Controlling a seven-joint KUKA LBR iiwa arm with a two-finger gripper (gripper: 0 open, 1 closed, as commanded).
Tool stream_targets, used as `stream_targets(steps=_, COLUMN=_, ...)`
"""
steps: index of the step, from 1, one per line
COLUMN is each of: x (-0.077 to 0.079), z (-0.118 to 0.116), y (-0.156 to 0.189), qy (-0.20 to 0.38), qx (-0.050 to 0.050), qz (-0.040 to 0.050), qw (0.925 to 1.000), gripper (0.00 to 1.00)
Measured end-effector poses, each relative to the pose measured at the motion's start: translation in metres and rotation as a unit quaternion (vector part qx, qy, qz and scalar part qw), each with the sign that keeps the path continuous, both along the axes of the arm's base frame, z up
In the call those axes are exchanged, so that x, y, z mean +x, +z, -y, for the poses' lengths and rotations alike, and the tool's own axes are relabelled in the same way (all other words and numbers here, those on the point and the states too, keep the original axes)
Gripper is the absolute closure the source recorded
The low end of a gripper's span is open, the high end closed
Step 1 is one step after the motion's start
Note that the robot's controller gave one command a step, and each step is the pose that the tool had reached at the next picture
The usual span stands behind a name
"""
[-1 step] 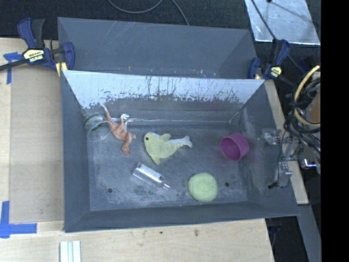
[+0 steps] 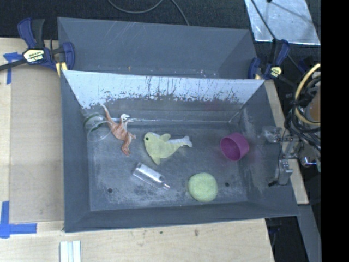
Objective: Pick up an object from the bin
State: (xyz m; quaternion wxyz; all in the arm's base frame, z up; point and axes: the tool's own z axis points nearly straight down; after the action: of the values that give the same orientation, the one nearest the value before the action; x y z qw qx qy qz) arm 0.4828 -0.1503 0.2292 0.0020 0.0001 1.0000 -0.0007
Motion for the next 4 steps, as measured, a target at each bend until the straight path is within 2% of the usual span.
stream_targets(steps=1, x=0.004, z=-0.052, y=-0.085, qy=-0.021, qx=0.0, qz=0.0018, qw=0.9998, gripper=0.0)
stream_targets(steps=2, x=0.007, z=-0.084, y=-0.142, qy=0.108, qx=0.0, qz=-0.0004, qw=0.9941, gripper=0.0)
stream_targets(steps=3, x=0.005, z=-0.098, y=-0.158, qy=0.01, qx=0.001, qz=-0.0018, qw=0.9999, gripper=0.0)
stream_targets(steps=4, x=0.001, z=-0.113, y=-0.136, qy=0.118, qx=0.0, qz=-0.0001, qw=0.993, gripper=0.0)
